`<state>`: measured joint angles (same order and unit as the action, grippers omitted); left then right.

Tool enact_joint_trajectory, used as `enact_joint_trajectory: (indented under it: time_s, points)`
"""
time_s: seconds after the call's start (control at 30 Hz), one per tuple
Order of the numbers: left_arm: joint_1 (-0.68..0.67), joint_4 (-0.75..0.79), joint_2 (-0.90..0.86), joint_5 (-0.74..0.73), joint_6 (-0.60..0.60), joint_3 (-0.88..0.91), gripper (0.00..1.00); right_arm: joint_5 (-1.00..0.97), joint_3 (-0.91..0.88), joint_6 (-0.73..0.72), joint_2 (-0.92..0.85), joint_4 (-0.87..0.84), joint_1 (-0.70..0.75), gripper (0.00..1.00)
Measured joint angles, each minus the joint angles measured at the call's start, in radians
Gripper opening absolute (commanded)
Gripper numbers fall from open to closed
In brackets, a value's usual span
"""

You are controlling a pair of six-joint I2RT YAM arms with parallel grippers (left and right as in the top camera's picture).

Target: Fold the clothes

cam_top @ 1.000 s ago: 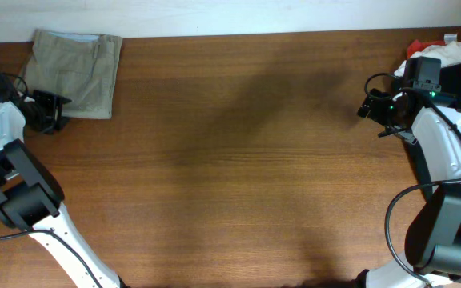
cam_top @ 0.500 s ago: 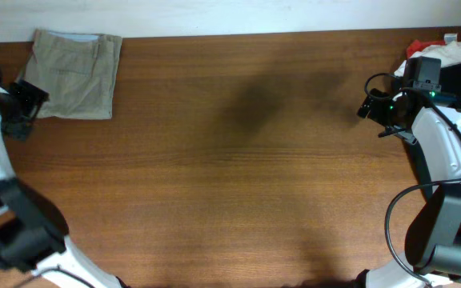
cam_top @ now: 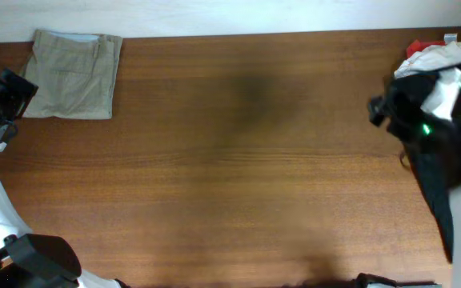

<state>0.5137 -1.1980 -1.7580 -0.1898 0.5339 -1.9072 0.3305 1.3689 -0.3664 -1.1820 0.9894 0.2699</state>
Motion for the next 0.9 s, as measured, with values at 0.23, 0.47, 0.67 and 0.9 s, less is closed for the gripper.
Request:
enact_joint_trajectory:
  time_s: [0.23,0.47,0.67,0.9]
  points:
    - [0.0,-0.002,0.0,0.0,0.0,0.0,0.99,-0.072,0.008,0.0,0.307,0.249,0.001,0.99]
    - [0.0,-0.002,0.0,0.0,0.0,0.0,0.99,-0.079,0.008,0.0,0.334,0.315,0.001,0.99]
    - [0.0,-0.002,0.0,0.0,0.0,0.0,0.99,-0.092,-0.035,0.023,0.436,0.233,0.001,0.99]
    - [0.0,-0.002,0.0,0.0,0.0,0.0,0.99,-0.101,-0.475,0.031,0.785,-0.209,-0.058,0.99]
